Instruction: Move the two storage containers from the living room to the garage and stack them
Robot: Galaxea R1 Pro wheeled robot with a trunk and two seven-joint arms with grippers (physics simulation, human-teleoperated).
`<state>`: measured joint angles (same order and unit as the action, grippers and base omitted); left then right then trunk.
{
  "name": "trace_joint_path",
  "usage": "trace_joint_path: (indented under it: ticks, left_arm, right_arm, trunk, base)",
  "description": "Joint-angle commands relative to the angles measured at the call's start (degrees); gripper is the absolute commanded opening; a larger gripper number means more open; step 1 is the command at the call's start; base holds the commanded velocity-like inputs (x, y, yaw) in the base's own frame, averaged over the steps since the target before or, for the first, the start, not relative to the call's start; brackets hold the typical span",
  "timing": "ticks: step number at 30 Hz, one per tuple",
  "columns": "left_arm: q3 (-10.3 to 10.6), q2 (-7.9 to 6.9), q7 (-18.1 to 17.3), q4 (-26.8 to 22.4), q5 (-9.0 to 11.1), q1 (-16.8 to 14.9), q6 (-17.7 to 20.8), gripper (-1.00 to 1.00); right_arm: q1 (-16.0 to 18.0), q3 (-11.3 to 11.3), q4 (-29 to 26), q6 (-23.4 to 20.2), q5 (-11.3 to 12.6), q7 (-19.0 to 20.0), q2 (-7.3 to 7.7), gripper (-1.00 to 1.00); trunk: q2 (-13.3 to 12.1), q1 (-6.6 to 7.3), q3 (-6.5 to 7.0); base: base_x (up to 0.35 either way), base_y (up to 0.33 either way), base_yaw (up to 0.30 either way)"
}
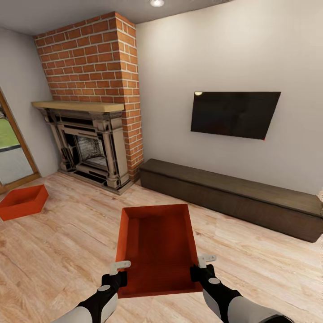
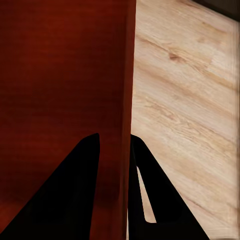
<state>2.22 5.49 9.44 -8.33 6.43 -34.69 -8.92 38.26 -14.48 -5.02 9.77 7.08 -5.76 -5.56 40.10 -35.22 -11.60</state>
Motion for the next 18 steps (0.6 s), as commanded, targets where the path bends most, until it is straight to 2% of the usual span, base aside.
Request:
trace_joint_path:
  ticks: [1, 18]
  left_arm:
    - [-2.48, -0.02, 1.71, 0.15, 0.77, -0.03, -0.31, -1.00]
    - [-2.48, 0.03, 1.73, 0.15, 0.78, -0.03, -0.31, -1.00]
  right_arm:
    - [0.06, 3.32, -4.70, 0.07, 0.04, 0.04, -0.09, -1.00]
    - [0.06, 3.32, -4.67, 0.07, 0.04, 0.04, 0.00, -1.00]
  trunk:
    - [0.07, -0.01, -0.02]
    - [0.07, -0.01, 1.17]
  base:
    - [0.000, 0.000, -0.173]
    - [0.000, 0.000, -0.168]
